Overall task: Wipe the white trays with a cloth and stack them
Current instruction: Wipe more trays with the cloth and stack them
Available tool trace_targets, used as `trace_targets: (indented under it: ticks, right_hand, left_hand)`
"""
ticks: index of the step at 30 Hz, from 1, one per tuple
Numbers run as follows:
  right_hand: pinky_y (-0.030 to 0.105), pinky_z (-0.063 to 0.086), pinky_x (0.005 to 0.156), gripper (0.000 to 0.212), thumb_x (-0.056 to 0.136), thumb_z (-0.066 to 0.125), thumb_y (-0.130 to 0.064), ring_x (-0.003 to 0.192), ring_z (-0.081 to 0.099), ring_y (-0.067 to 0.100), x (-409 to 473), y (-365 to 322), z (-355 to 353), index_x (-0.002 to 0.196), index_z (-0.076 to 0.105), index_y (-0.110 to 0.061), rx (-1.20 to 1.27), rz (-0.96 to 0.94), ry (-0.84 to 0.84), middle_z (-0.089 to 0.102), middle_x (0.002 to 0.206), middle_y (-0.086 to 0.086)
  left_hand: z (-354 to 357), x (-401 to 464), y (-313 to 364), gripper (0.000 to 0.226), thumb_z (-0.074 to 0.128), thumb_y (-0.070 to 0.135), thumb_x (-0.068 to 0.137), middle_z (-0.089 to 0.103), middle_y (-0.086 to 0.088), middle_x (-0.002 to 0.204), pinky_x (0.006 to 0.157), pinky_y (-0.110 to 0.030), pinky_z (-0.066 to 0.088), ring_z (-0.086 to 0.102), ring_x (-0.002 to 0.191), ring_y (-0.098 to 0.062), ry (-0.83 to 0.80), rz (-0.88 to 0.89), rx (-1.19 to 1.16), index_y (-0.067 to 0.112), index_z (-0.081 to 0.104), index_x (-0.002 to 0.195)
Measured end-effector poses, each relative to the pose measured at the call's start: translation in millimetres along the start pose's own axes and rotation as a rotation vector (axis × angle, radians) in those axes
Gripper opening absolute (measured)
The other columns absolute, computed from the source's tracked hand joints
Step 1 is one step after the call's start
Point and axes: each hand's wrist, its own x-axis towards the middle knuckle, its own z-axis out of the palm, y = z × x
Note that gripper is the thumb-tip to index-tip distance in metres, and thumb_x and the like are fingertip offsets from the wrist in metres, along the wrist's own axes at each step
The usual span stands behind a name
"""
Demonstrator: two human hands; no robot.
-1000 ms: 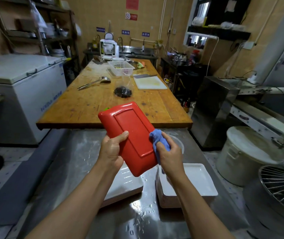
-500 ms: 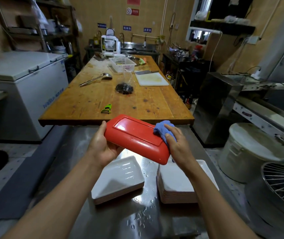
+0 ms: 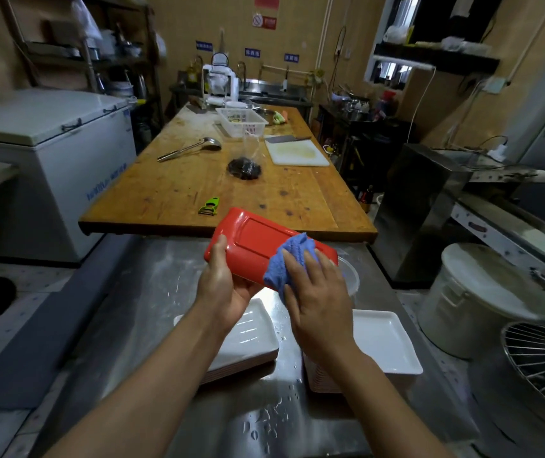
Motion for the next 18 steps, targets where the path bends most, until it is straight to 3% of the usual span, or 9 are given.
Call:
trace_targets:
  ticks: [3,5,7,9,13,18]
  right_hand:
    - [0.046,0.035,0.105,0.050,0.090,0.035,-0.035,0.125,0.046,0.039,9.3,-17.3,7.2,0.135,0.050,-0.018,0.010,-0.027,-0.047,0.052,0.136,0.017]
    - [0.040,0.022,0.113,0.051,0.092,0.034,-0.035,0.137,0.032,0.034,17.9,-26.5,12.2,0.142,0.039,-0.023,0.059,-0.040,-0.116,0.039,0.147,0.014]
    - [0.033,0.007,0.115,0.052,0.095,0.033,-0.032,0.144,0.014,0.026,30.0,-29.7,16.4,0.146,0.030,-0.028,0.133,-0.054,-0.183,0.024,0.155,0.008]
    - [0.032,0.004,0.116,0.050,0.098,0.035,-0.029,0.146,0.006,0.021,43.2,-27.3,19.0,0.147,0.026,-0.030,0.189,-0.053,-0.229,0.016,0.158,0.003]
    - [0.040,0.016,0.115,0.048,0.098,0.029,-0.034,0.143,0.017,0.020,65.8,-17.3,18.7,0.146,0.029,-0.030,0.221,0.002,-0.280,0.025,0.155,0.004]
    - [0.039,0.021,0.113,0.048,0.099,0.034,-0.030,0.139,0.027,0.022,53.6,14.5,22.6,0.147,0.029,-0.023,0.180,0.118,-0.312,0.033,0.151,0.008]
  left_hand:
    - [1.8,-6.2,-5.6,0.049,0.037,0.050,0.095,0.075,-0.006,0.090,0.056,-0.026,0.057,0.072,0.077,-0.016,-0.052,-0.048,0.041,0.012,0.067,0.101]
    - [-0.2,-9.5,-9.3,0.056,0.034,0.055,0.094,0.074,-0.003,0.096,0.058,-0.023,0.056,0.071,0.083,-0.013,-0.099,-0.063,0.069,0.014,0.073,0.094]
    - [-4.8,-11.1,-10.7,0.055,0.032,0.058,0.093,0.074,0.000,0.097,0.059,-0.024,0.056,0.071,0.086,-0.012,-0.106,-0.048,0.093,0.019,0.072,0.095]
    - [-9.0,-11.7,-8.2,0.053,0.032,0.060,0.091,0.074,0.001,0.098,0.062,-0.031,0.057,0.071,0.086,-0.014,-0.107,-0.050,0.142,0.023,0.068,0.102]
    - [-13.3,-11.9,-7.5,0.046,0.035,0.055,0.093,0.074,-0.003,0.094,0.068,-0.038,0.056,0.071,0.081,-0.017,-0.091,-0.044,0.254,0.022,0.065,0.103]
    - [-19.6,-8.0,0.3,0.036,0.040,0.043,0.096,0.075,-0.005,0.082,0.055,-0.033,0.058,0.072,0.070,-0.016,-0.056,-0.008,0.159,0.016,0.063,0.099]
